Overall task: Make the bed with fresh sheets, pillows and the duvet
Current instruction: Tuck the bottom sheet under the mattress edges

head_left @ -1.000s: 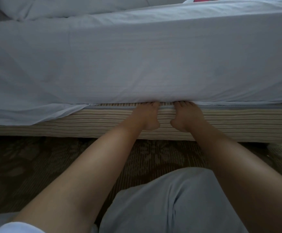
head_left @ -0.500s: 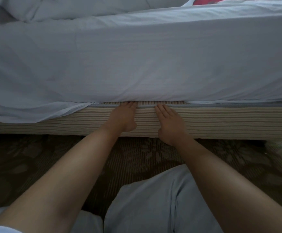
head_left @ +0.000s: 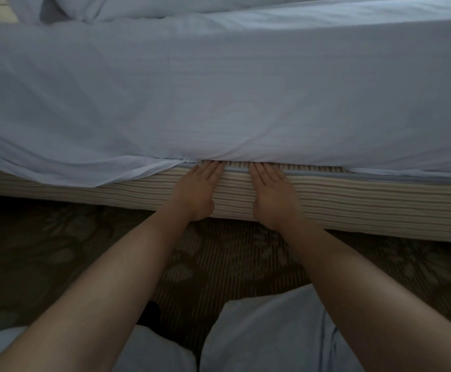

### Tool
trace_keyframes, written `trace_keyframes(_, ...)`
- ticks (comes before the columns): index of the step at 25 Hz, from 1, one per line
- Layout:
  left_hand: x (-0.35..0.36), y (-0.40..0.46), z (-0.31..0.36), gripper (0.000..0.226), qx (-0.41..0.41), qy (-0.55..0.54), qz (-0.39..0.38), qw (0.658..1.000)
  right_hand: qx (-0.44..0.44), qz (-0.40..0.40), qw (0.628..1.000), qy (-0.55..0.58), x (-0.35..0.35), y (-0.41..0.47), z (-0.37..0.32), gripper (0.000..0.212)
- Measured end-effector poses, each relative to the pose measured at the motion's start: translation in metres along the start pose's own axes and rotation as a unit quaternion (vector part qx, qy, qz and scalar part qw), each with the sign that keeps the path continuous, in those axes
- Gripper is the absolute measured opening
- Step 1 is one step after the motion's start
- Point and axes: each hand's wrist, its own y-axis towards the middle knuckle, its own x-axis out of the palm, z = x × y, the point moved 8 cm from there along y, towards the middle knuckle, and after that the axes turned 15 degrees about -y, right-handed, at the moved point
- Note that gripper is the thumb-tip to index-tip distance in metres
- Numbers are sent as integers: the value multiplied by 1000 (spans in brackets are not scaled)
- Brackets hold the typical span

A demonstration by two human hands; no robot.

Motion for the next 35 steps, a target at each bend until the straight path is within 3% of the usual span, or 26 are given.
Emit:
trace_keyframes(4,0,-16,-24,76,22,28,54,998,-92,15,995,-26,-7,11,-34,70)
trace_keyframes(8,-6,-38,-77,76,-50,41,85,994,-108,-10,994,-1,-10,42,-72,70)
trace_keyframes(11,-9,-42,-101,67,-56,29,98,993,-113,-14,993,-19,-10,62,-86,70)
trace_keyframes(15,-26,-34,-119,46,17,2,225,974,-103,4,995,-5,-18,84,-105,66)
trace_keyframes(18,-23,-28,-122,43,34,-6,263,964,-69,-30,996,42,-18,100,-111,66)
trace_keyframes(24,-41,-28,-121,39,52,7,272,961,-40,-49,998,-19,-25,97,-118,80)
trace_keyframes(27,-50,-26,-131,18,23,-9,256,966,-61,27,998,9,-33,88,-127,62)
trace_keyframes(30,-56,-17,-141,3,0,-30,245,969,-105,10,992,68,-34,92,-143,59)
trace_keyframes(35,-60,-10,-156,14,-26,-43,299,953,-102,25,991,84,-20,109,-148,67)
